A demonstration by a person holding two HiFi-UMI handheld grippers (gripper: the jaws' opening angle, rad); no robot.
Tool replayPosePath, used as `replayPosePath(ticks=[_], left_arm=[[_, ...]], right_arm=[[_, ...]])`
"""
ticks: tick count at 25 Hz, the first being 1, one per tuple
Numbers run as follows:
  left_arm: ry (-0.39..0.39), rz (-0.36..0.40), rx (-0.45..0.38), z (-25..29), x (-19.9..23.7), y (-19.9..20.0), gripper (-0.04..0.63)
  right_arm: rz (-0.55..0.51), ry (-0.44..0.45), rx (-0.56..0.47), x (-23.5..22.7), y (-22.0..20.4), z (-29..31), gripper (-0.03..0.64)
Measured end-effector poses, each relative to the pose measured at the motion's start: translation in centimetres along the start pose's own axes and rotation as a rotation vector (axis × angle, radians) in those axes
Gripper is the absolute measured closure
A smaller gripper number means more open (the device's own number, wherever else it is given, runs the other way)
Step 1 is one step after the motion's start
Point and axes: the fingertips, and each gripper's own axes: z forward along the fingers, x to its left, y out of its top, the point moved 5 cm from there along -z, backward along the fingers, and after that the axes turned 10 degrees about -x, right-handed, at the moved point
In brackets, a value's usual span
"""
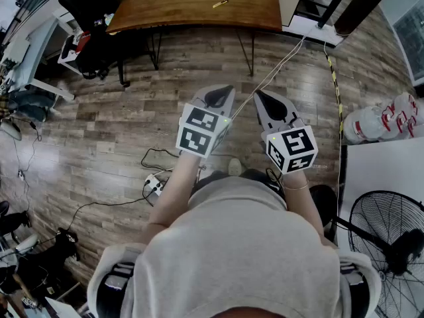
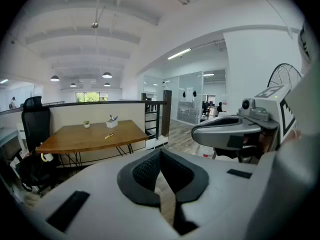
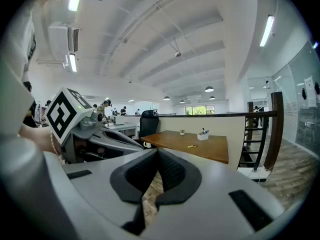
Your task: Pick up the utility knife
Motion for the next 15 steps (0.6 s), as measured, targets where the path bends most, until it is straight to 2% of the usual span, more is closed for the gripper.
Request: replayPosePath(ticks=[7,15], left_arm=[[-0.006,-0.043,-0.003,0.1,0.2,-0.5,0.584],[-0.009,-0.043,-0.008,0.1,0.1,-0.7,0.584]], right_arm=[[0.004,-0.004,0.013,-0.1,-0.8,0.4,0.604],[0.021,0.01,0.009,0.3,-1.2,0.8,0.604]])
